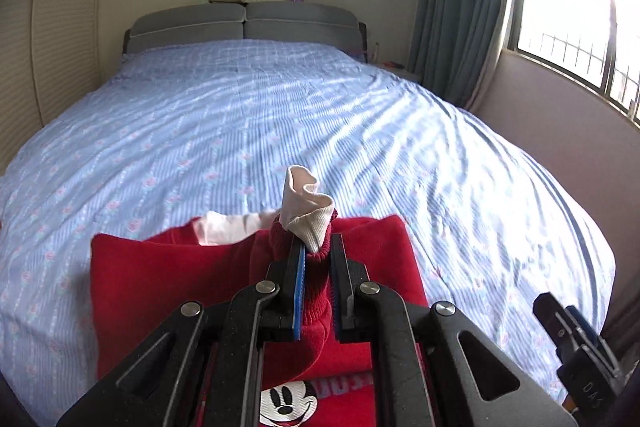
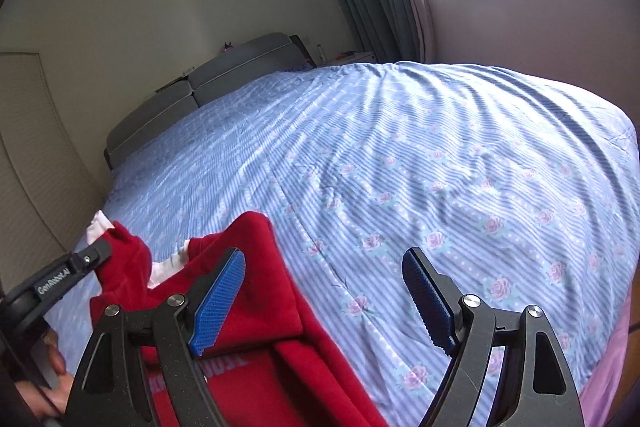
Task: Fold small clothes
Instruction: 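Lay the held sleeve across the body and open the left gripper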
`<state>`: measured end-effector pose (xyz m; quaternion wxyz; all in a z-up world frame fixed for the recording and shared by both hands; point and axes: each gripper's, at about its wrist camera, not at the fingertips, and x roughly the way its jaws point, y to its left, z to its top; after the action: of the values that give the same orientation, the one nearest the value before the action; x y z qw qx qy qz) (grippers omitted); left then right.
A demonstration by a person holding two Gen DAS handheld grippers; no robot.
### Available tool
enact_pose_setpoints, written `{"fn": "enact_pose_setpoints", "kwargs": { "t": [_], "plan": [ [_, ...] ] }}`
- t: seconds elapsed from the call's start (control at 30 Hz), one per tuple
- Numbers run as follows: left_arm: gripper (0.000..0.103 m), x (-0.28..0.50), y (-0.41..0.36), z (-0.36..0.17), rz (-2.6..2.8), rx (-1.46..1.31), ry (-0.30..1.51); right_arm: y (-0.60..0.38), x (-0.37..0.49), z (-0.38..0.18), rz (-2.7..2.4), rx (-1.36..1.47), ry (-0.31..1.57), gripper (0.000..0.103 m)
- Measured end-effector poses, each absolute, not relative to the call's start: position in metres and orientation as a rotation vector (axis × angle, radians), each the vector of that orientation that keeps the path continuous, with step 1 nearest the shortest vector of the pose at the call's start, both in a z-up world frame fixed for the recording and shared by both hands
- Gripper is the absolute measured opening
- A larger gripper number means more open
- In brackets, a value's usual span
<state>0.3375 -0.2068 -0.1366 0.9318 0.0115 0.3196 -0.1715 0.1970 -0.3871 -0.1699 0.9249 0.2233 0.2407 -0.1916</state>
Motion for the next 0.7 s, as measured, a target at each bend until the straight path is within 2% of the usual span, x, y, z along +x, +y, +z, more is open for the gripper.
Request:
{"fn": "enact_pose_setpoints", "kwargs": {
  "t": [0.13,0.2,0.27,0.3,0.33,0.5,0.7],
  "plan": [
    [0.013,0.340,-0.228,-0.172,-0.350,0.080,0.724,-0.389,0.200,-0.176,-0.395,0.434,0.500,0.082],
    [0.018,0.336,-0.226,-0.177,-0.371,0.080,0.725,-0.386,0.201,-0.179,-0.385,0.420,0.504,0.082],
    [0.035,0.330,-0.223,-0.174,-0.371,0.083,0.713,-0.383,0.203,-0.181,-0.379,0.405,0.507,0.082],
    [0.057,0.328,-0.217,-0.170,-0.358,0.078,0.707,-0.381,0.204,-0.182,-0.373,0.400,0.508,0.082],
    [0.073,0.327,-0.209,-0.167,-0.341,0.069,0.693,-0.380,0.206,-0.183,-0.369,0.394,0.511,0.082],
    [0.074,0.322,-0.156,-0.155,-0.273,0.022,0.657,-0.370,0.207,-0.182,-0.356,0.363,0.509,0.082],
    [0.073,0.338,-0.091,-0.180,-0.220,-0.095,0.721,-0.336,0.221,-0.177,-0.278,0.270,0.516,0.082]
  ]
}}
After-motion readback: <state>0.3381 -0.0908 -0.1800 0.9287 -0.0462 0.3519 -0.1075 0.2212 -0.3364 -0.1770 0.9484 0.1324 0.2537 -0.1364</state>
